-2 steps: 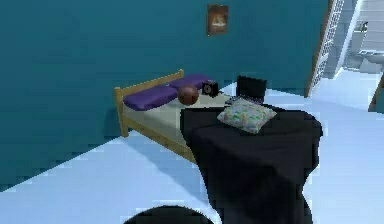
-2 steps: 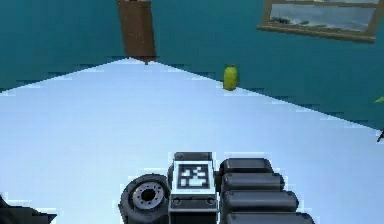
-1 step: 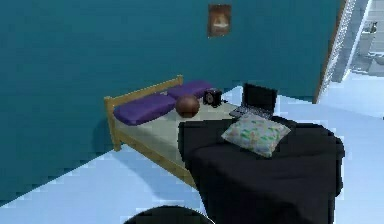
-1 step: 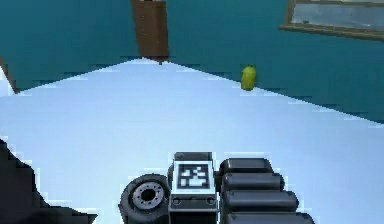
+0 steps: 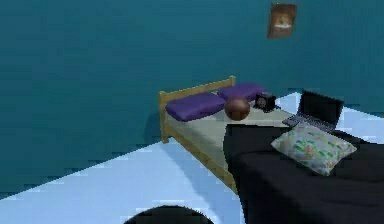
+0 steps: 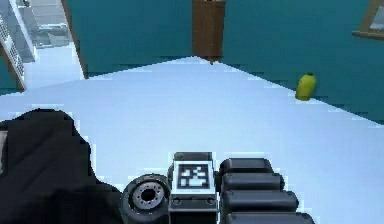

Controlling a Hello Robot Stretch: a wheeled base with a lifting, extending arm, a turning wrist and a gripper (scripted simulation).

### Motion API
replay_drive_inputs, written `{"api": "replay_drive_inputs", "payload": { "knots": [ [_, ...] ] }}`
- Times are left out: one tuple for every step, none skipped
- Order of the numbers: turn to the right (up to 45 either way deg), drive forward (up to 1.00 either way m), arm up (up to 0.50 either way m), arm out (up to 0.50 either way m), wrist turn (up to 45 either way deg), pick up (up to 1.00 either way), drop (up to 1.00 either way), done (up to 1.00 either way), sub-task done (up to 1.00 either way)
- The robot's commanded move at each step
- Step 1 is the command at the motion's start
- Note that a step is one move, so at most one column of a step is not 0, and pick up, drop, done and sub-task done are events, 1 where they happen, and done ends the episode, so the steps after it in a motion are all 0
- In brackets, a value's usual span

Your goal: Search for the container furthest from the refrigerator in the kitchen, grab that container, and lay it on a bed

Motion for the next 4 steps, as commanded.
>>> {"api": "replay_drive_inputs", "payload": {
  "knots": [
    [0.0,1.0,0.0,0.0,0.0,0.0,0.0,0.0,0.0],
    [0.0,0.2,0.0,0.0,0.0,0.0,0.0,0.0,0.0],
    [21.0,0.0,0.0,0.0,0.0,0.0,0.0,0.0,0.0],
    [-21.0,0.0,0.0,0.0,0.0,0.0,0.0,0.0,0.0]
  ]
}}
